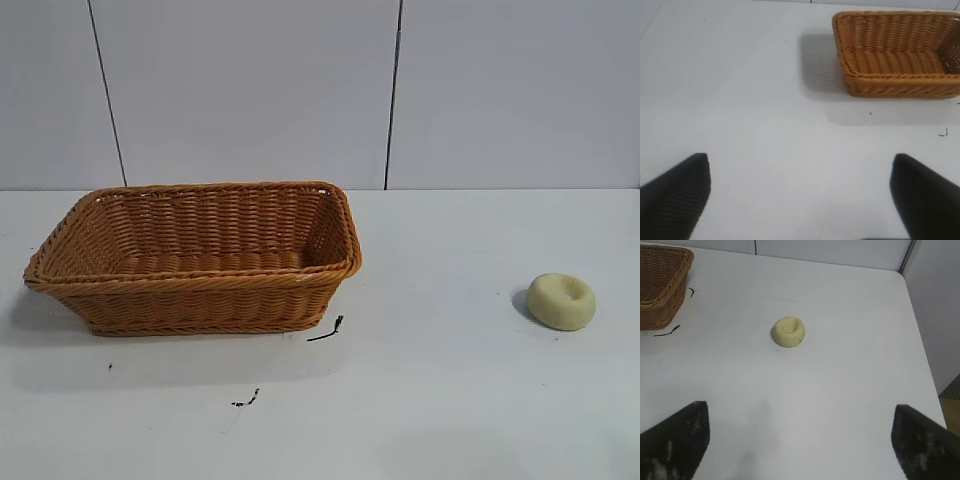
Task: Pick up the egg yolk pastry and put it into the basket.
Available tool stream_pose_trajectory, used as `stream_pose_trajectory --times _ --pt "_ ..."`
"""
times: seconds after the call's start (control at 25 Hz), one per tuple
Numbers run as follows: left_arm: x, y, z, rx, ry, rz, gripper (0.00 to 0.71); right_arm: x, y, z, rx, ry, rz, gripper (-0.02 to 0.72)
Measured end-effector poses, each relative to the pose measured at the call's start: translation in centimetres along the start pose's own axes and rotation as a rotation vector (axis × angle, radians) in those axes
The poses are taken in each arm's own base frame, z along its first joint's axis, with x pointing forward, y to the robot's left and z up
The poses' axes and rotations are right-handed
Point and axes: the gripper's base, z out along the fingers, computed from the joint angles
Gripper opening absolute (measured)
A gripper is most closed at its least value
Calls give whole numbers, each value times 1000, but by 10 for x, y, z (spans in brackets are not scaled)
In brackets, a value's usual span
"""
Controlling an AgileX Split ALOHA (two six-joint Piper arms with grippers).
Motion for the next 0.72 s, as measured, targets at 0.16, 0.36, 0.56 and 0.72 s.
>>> stream_pose_trajectory --times 0.16,0.36,0.56,0.72 --pt "0 0 0 0 0 0 696 0 0 0 0 0 0 685" --pt "0 0 0 0 0 0 696 0 0 0 0 0 0 685" --pt "0 0 0 0 0 0 696 -2 0 1 0 11 -1 685" --pt "0 0 0 0 0 0 696 -30 -1 12 9 47 -12 685"
